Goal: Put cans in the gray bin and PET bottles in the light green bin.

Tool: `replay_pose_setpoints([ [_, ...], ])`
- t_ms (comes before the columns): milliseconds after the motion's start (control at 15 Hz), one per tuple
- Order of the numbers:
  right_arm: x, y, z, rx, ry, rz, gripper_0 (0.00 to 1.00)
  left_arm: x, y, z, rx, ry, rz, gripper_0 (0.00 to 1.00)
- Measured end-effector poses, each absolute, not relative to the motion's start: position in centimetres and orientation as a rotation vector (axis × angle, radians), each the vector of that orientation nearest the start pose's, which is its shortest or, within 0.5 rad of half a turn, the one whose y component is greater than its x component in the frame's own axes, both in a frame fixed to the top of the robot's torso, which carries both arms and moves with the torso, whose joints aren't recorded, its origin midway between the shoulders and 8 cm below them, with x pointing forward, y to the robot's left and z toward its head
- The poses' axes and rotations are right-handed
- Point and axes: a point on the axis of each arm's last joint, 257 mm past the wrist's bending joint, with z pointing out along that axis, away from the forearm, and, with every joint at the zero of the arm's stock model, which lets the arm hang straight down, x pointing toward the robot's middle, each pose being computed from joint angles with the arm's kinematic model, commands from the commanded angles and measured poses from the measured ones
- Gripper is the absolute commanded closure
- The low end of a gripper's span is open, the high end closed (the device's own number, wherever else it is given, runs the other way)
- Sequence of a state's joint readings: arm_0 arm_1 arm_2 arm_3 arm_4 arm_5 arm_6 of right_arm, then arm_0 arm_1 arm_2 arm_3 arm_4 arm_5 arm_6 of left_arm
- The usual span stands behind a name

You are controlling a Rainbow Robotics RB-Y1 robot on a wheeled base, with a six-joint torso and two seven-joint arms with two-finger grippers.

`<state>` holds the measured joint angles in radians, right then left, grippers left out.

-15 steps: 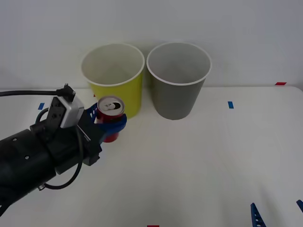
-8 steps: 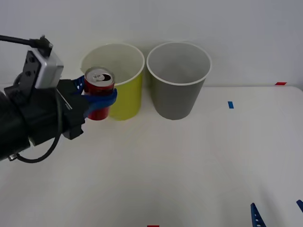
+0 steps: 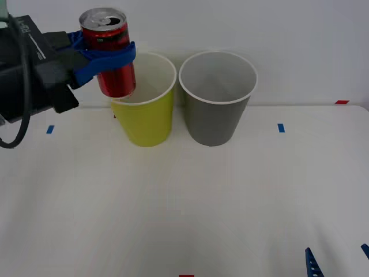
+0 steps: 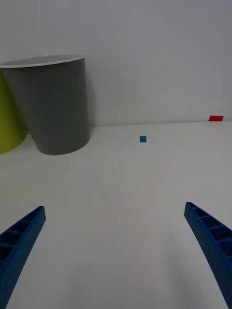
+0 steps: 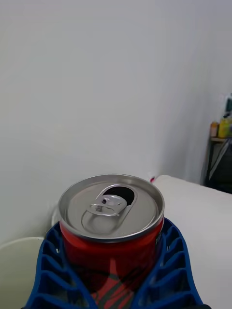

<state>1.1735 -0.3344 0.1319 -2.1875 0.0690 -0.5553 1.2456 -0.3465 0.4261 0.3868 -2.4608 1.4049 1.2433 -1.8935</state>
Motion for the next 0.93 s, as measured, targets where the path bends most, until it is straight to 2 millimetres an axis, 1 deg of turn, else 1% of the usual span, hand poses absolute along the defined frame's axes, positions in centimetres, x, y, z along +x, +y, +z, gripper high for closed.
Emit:
replay_pose_setpoints([
  [133, 21.5, -26.9, -21.4, -0.02, 1.592, 0.091, 0.0, 37.9, 9.7, 11.3, 0.884, 1.336, -0.644, 0.99],
  [333, 21.5, -26.9, -21.4, -0.02, 1.592, 0.091, 0.0, 40.4, 9.3, 12.7, 0.887, 1.337, -0.535, 1.0],
  [600, 21.5, -26.9, -21.4, -0.02, 1.592, 0.091, 0.0, 42.8, 7.9, 14.3, 0.849, 1.33, -0.444, 1.0],
  [800, 21.5, -26.9, -21.4, -0.02, 1.592, 0.091, 0.0, 44.9, 6.0, 14.9, 0.812, 1.338, -0.508, 1.0],
  [933, 21.5, -26.9, -21.4, -0.02, 1.592, 0.091, 0.0, 46.3, 4.5, 15.3, 0.803, 1.336, -0.556, 1.0],
])
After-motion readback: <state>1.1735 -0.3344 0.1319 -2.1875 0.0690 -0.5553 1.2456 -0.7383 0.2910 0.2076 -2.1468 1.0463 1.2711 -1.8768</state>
